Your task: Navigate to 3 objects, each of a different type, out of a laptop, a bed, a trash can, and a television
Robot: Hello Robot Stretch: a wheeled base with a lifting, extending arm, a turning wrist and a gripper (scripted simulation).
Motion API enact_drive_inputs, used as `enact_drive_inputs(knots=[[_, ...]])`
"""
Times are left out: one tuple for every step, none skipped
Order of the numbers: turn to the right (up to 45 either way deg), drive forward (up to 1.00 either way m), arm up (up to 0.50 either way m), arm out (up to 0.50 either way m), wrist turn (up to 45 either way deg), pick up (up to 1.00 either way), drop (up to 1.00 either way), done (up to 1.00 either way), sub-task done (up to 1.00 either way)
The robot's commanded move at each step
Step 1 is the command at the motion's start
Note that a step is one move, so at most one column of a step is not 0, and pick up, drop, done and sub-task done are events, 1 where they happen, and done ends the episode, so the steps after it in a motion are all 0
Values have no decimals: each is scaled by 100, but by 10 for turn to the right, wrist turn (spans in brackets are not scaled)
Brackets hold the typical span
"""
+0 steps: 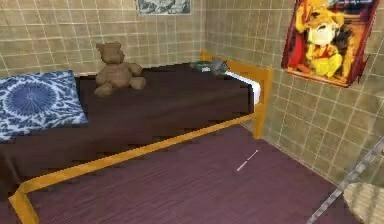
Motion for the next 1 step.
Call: enact_drive_inputs(knots=[[-300, 0, 0, 0, 0, 0, 0, 0, 0]])
